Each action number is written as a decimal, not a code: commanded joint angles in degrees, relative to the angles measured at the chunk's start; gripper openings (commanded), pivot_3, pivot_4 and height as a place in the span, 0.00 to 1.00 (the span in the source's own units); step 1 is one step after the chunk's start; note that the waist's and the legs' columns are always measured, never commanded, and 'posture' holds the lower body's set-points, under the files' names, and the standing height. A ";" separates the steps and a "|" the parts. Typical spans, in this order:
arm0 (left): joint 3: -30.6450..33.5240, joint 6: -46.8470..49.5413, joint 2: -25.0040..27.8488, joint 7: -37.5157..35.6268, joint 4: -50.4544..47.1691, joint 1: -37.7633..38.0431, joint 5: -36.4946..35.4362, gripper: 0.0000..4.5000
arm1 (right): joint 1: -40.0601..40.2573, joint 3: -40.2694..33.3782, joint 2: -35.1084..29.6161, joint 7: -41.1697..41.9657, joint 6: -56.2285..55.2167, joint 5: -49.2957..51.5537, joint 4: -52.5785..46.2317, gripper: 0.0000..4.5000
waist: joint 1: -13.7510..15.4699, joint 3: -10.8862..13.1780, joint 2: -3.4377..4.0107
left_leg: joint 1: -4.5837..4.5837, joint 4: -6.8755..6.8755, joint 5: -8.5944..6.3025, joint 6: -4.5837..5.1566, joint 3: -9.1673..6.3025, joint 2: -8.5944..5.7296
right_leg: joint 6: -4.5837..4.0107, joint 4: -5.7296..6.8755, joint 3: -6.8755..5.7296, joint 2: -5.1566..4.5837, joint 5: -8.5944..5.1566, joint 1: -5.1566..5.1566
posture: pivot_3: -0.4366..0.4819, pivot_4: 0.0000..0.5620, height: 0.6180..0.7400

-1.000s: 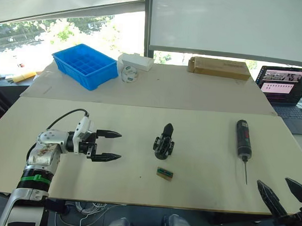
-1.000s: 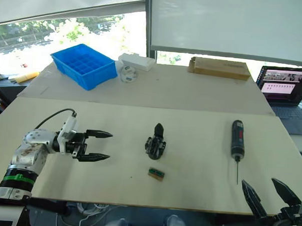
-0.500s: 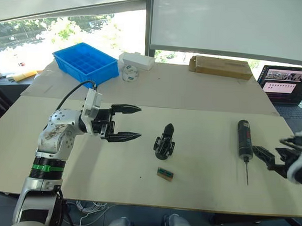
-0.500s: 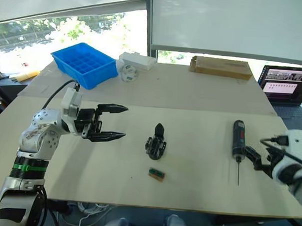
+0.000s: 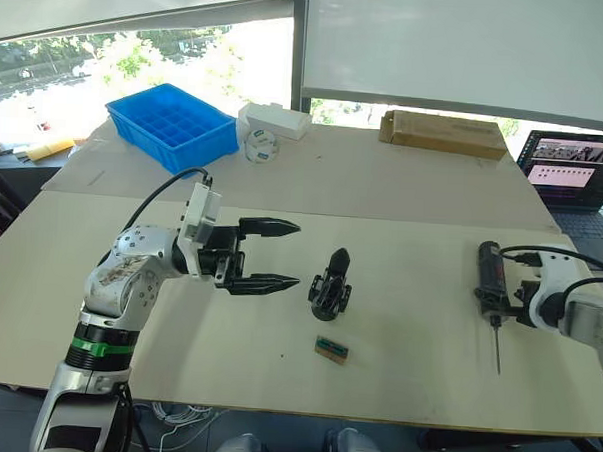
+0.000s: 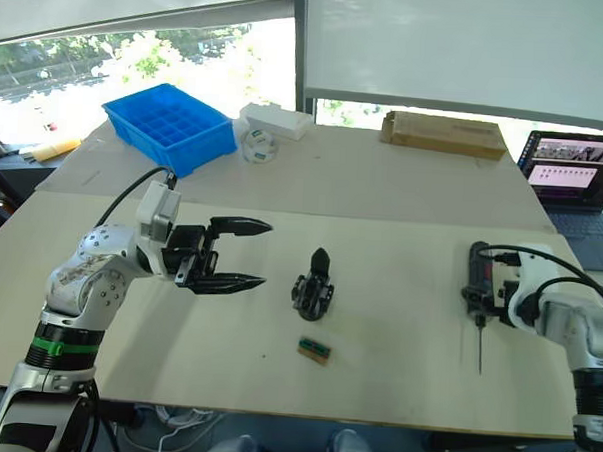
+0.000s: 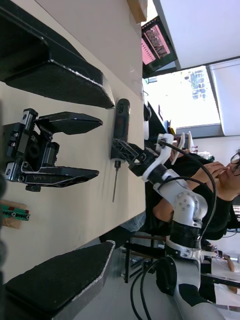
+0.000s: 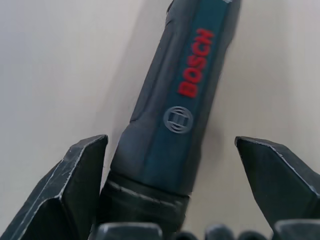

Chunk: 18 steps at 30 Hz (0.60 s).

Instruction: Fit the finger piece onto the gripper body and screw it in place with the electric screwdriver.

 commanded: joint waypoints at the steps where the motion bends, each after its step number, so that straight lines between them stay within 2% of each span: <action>1: 0.34 -0.09 1.13 -1.23 -1.64 -0.20 -0.87 1.00 | -2.01 -2.25 1.01 1.05 -1.23 -1.23 2.78 0.88 | -0.24 0.00 0.00 | 0.00 0.03 0.00 0.00 0.01 0.01 | 0.02 0.01 0.00 0.00 0.00 0.02 | 0.48 0.27 1.00; 4: 0.04 -0.32 1.13 -1.82 -1.63 -0.42 -1.03 1.00 | -1.83 -2.34 0.82 2.40 -1.04 -2.21 1.95 0.67 | -0.45 0.00 0.00 | 0.02 0.10 0.01 -0.02 0.02 0.02 | 0.13 0.04 0.02 -0.02 -0.05 0.05 | 0.48 0.27 1.00; 7: -0.36 -1.45 0.73 -2.75 -0.42 -0.73 -0.38 1.00 | 0.89 -4.57 -0.42 3.30 -2.00 -2.79 -3.09 0.44 | -0.40 0.00 0.02 | 0.04 0.03 0.03 -0.05 0.00 0.04 | 0.08 0.06 0.00 -0.02 -0.05 0.04 | 0.48 0.27 1.00; 13: -0.85 -2.13 1.92 -4.59 0.02 0.48 0.35 1.00 | 8.94 -9.63 -2.36 6.18 0.30 -0.45 -20.86 0.43 | -0.24 0.18 0.39 | -0.04 -0.04 0.05 -0.08 0.01 0.03 | -0.08 0.08 -0.03 -0.02 0.01 -0.09 | 0.48 0.27 1.00; 15: -0.65 -2.27 2.32 -5.00 0.25 0.58 0.23 1.00 | 13.30 -11.88 -2.65 6.81 4.76 2.12 -30.87 0.43 | -0.32 0.23 0.47 | -0.04 -0.03 0.05 -0.09 0.02 0.03 | -0.06 0.10 0.00 0.00 0.00 -0.12 | 0.48 0.27 1.00; 18: -0.06 -5.82 1.45 -5.36 0.43 1.10 0.71 1.00 | 21.60 -15.20 0.33 6.29 10.58 6.80 -45.27 0.43 | -0.17 0.24 0.48 | -0.01 -0.06 0.11 -0.19 -0.04 0.09 | 0.04 0.12 0.01 0.05 -0.08 -0.11 | 0.48 0.27 1.00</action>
